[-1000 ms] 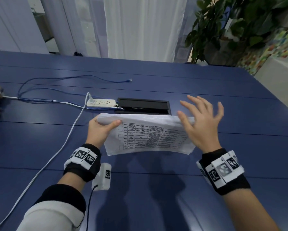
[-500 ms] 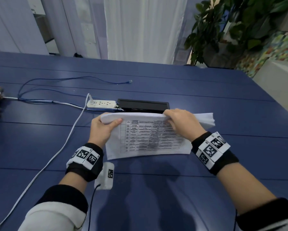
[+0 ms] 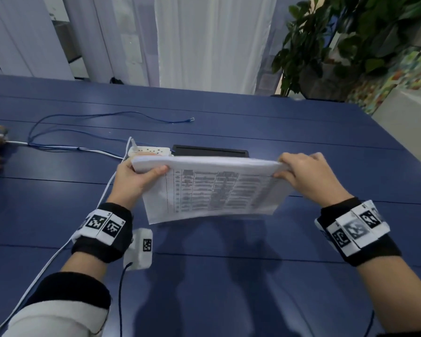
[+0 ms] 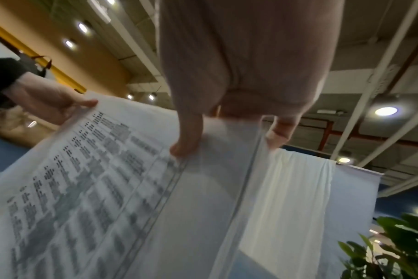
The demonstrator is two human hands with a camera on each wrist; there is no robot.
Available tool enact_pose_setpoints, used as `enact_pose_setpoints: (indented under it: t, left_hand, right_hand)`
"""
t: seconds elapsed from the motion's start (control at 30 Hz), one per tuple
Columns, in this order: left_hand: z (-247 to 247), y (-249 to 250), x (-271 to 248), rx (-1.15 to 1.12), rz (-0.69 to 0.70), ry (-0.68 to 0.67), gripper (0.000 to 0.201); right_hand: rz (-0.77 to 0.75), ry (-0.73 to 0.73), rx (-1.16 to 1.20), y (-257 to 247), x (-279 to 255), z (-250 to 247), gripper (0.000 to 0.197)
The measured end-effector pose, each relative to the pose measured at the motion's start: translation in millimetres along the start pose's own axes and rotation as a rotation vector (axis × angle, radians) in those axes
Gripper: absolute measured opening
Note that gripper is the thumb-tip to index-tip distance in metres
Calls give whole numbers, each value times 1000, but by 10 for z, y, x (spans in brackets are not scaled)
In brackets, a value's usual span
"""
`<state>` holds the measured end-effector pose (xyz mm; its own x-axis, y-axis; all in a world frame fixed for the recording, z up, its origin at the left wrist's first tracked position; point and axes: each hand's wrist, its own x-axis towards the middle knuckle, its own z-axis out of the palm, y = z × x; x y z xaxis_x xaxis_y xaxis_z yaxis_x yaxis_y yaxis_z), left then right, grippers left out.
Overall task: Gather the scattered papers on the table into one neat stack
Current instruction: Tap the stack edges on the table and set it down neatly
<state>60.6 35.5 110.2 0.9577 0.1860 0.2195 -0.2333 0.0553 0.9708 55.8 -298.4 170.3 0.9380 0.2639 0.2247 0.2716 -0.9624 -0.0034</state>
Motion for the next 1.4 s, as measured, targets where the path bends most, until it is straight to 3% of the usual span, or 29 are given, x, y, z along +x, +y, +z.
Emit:
enact_pose_setpoints:
  t: [0.07, 0.1, 0.3, 0.47, 0.57, 0.67, 0.8, 0.93, 1.03, 1.13, 1.23, 1.4]
  left_hand:
    - [-11, -127, -33, 53, -51, -25, 31]
    - [-18, -182, -51, 67, -75, -18, 32]
    - [-13, -291, -7, 55, -117, 15, 40]
    - [26, -297, 19, 82, -110, -1, 21]
    - [13, -315, 18, 32, -107, 45, 18]
    - [-25, -357, -15, 14, -127, 42, 18]
    - [-2, -367, -55, 17, -154, 13, 19]
    - [32, -295, -30, -12, -156, 77, 20]
    - [82, -123, 31, -53, -83, 119, 27]
    - [123, -14, 80, -58, -7, 115, 19]
    - [122, -157, 76, -20, -51, 97, 20]
    - [66, -446, 21, 2, -198, 47, 23]
  right_hand:
    - [17, -171, -60, -19, -6, 155, 29]
    - [11, -188, -78, -20, -2, 215, 29]
    - [20, -154, -107, -25, 112, 260, 34]
    - [-62, -124, -69, -64, 126, 342, 13]
    - [67, -34, 184, 116, 130, 283, 19]
    - [222, 95, 662, 296, 58, 364, 17]
    - [474, 156, 1335, 134, -44, 720, 24]
    - [529, 254, 1416, 24, 63, 760, 17]
    - [455, 390, 1455, 12, 110, 506, 16]
    - [398, 490, 1472, 34, 58, 385, 16]
    - [453, 466, 1439, 32, -81, 600, 19]
    - [534, 291, 1456, 189, -133, 1004, 24]
